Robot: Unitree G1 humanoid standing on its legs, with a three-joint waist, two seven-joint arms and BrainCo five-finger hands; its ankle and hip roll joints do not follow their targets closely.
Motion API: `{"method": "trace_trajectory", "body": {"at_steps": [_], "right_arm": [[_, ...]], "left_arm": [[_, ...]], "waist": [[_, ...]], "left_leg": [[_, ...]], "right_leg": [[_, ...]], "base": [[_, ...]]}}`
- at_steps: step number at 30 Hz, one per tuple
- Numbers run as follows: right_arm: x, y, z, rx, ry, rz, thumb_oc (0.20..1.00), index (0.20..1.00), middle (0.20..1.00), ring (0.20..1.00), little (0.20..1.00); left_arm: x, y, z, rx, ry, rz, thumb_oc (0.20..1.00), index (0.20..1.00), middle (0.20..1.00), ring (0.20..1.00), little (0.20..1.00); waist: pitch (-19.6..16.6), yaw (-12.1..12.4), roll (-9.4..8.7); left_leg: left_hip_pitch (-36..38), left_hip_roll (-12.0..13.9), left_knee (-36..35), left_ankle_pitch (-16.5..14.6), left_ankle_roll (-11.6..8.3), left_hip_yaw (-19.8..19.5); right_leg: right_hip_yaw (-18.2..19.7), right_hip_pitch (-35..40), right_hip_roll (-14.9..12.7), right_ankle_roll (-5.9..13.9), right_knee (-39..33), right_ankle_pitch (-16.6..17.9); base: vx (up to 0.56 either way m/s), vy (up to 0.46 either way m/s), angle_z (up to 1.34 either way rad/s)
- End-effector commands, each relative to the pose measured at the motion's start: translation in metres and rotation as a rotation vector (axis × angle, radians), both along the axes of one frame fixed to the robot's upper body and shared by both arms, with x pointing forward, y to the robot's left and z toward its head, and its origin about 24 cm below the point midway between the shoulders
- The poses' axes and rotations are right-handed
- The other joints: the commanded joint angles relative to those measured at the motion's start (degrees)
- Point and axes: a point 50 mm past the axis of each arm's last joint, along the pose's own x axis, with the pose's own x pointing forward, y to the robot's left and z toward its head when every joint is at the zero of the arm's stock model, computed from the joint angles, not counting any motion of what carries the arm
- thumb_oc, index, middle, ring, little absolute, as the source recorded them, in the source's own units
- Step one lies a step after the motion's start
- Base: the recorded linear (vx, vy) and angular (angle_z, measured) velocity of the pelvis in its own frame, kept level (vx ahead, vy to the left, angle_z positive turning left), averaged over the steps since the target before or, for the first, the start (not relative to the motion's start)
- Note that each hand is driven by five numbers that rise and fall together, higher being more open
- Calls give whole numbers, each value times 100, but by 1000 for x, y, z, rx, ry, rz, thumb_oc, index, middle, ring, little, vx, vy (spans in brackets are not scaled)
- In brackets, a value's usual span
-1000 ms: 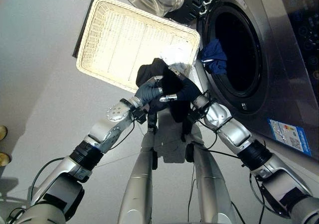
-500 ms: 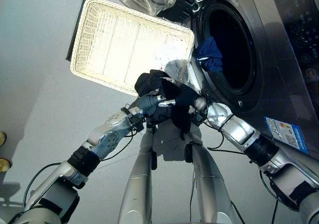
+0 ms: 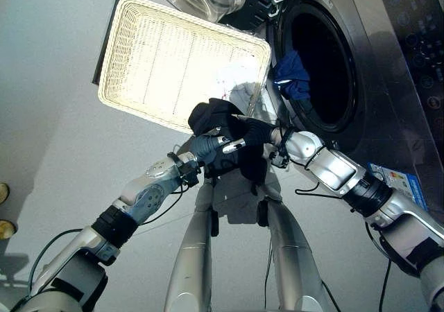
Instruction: Put the clothes into the washing machine.
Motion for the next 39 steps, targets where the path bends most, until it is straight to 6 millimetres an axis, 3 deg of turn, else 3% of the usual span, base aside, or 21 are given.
{"method": "trace_trajectory", "body": {"at_steps": [1, 2, 3, 5, 6, 7, 9, 11, 12, 13, 14, 16, 19, 23, 27, 32, 35, 36, 38, 39], "right_arm": [[-4, -6, -50, 48, 249, -52, 1000, 1000, 1000, 1000, 1000], [-4, -6, -50, 48, 249, -52, 1000, 1000, 1000, 1000, 1000], [-4, -11, -37, 277, 190, -72, 1000, 1000, 1000, 1000, 1000], [-3, -13, -33, 332, 173, -91, 1000, 1000, 1000, 1000, 1000], [-2, -24, -22, 525, 173, -122, 1000, 1000, 1000, 1000, 1000], [-2, -26, -19, 590, 188, -125, 1000, 1000, 1000, 1000, 1000], [-3, -37, -11, 896, 293, -99, 1000, 1000, 1000, 1000, 1000], [-4, -42, -9, 1003, 316, -81, 1000, 1000, 1000, 1000, 1000], [-5, -45, -7, 1085, 343, -57, 1000, 1000, 1000, 1000, 1000], [-8, -50, -1, 1277, 398, 11, 1000, 1000, 1000, 1000, 1000], [-9, -51, 0, 1317, 418, 36, 1000, 1000, 1000, 1000, 1000], [-12, -49, 5, 1585, 587, 201, 1000, 1000, 1000, 1000, 1000], [-14, -51, 10, 1778, 658, 322, 1000, 1000, 1000, 1000, 1000], [-11, -61, 17, 1909, 627, 353, 1000, 1000, 1000, 1000, 1000], [-7, -81, 19, 1842, 353, 142, 1000, 1000, 1000, 1000, 1000], [-7, -82, 20, 1669, 236, 30, 1000, 1000, 1000, 1000, 1000], [-4, -76, 16, 1257, 110, -90, 1000, 1000, 1000, 1000, 1000], [-4, -75, 15, 1222, 99, -101, 1000, 1000, 1000, 1000, 1000], [-1, -76, 14, 954, -1, -182, 1000, 1000, 1000, 1000, 1000], [-1, -76, 14, 942, -3, -184, 1000, 1000, 1000, 1000, 1000]], "left_arm": [[-43, -59, 79, -359, -324, -424, 200, 200, 200, 200, 200], [-43, -59, 79, -359, -324, -424, 200, 200, 200, 200, 200], [-42, -57, 80, -370, -331, -405, 200, 200, 200, 200, 200], [-42, -57, 80, -373, -335, -401, 200, 200, 200, 200, 200], [-42, -52, 82, -382, -348, -378, 200, 200, 200, 200, 200], [-42, -51, 83, -385, -351, -369, 200, 200, 200, 200, 200], [-40, -46, 84, -401, -364, -326, 200, 200, 200, 200, 200], [-40, -43, 84, -406, -368, -308, 200, 200, 200, 200, 200], [-40, -41, 84, -410, -373, -292, 200, 200, 200, 200, 200], [-39, -35, 86, -424, -377, -256, 200, 200, 200, 200, 200], [-38, -34, 86, -427, -378, -248, 200, 200, 200, 200, 200], [-34, -27, 88, -436, -384, -214, 200, 200, 200, 200, 200], [-31, -21, 91, -437, -391, -197, 200, 200, 200, 200, 200], [-29, -18, 92, -427, -393, -188, 200, 200, 200, 200, 200], [-28, -17, 93, -418, -399, -185, 200, 200, 200, 200, 200], [-29, -19, 96, -414, -405, -185, 200, 200, 200, 200, 200], [-29, -21, 97, -411, -411, -187, 200, 200, 200, 200, 200], [-29, -21, 97, -411, -412, -187, 200, 200, 200, 200, 200], [-29, -20, 99, -401, -421, -192, 200, 200, 200, 200, 200], [-29, -19, 99, -401, -421, -192, 200, 200, 200, 200, 200]], "waist": [[-101, -23, 80], [-101, -23, 80], [-101, -61, 80], [-101, -70, 84], [-101, -94, 96], [-101, -99, 99], [-101, -122, 106], [-101, -128, 111], [-101, -132, 113], [-101, -136, 125], [-101, -136, 127], [-101, -131, 134], [-101, -116, 133], [-101, -99, 132], [-101, -103, 117], [-101, -118, 107], [-101, -130, 95], [-101, -133, 96], [-101, -129, 80], [-101, -131, 81]], "left_leg": [[121, -398, 80, -321, 178, 346], [121, -398, 80, -321, 178, 346], [112, -426, 125, -346, 185, 355], [113, -426, 130, -353, 188, 359], [139, -430, 143, -381, 199, 362], [143, -430, 144, -387, 199, 364], [191, -450, 170, -432, 209, 349], [212, -459, 165, -447, 214, 345], [228, -464, 160, -457, 218, 342], [270, -476, 140, -477, 227, 336], [278, -478, 134, -482, 229, 336], [316, -471, 109, -510, 237, 348], [346, -469, 41, -516, 247, 332], [357, -448, -32, -492, 256, 338], [339, -422, -38, -477, 253, 348], [316, -417, -30, -454, 256, 354], [255, -439, 25, -437, 251, 337], [250, -440, 30, -438, 250, 336], [202, -438, 71, -423, 242, 331], [199, -439, 73, -422, 242, 330]], "right_leg": [[216, 537, 55, 548, -1355, 933], [216, 537, 55, 548, -1355, 933], [219, 541, 57, 541, -1342, 916], [225, 537, 59, 541, -1331, 911], [244, 554, 66, 544, -1309, 888], [247, 560, 67, 545, -1307, 879], [259, 598, 68, 556, -1275, 842], [253, 613, 64, 564, -1272, 835], [247, 627, 59, 573, -1276, 834], [239, 659, 40, 598, -1297, 844], [238, 665, 36, 602, -1305, 847], [234, 684, 18, 625, -1335, 860], [215, 699, 1, 655, -1385, 897], [209, 696, -8, 667, -1442, 962], [194, 681, -16, 673, -1451, 1003], [206, 661, -4, 662, -1448, 1025], [216, 629, 0, 657, -1434, 1023], [217, 625, 0, 657, -1431, 1022], [224, 595, 0, 653, -1413, 1024], [224, 594, 0, 652, -1412, 1023]], "base": [[0, 0, 0], [10, 39, -4], [7, 31, -5], [7, 28, -7], [5, 22, -5], [9, 29, -4], [0, 0, 0], [0, 0, 0], [0, 0, 0], [0, 0, 0], [0, 0, 0], [0, 0, 0], [-4, -20, -5], [0, 0, 0], [0, 0, 0], [0, 0, 0], [0, 0, 0], [0, 0, 0], [0, 0, 0], [0, 0, 0]]}}
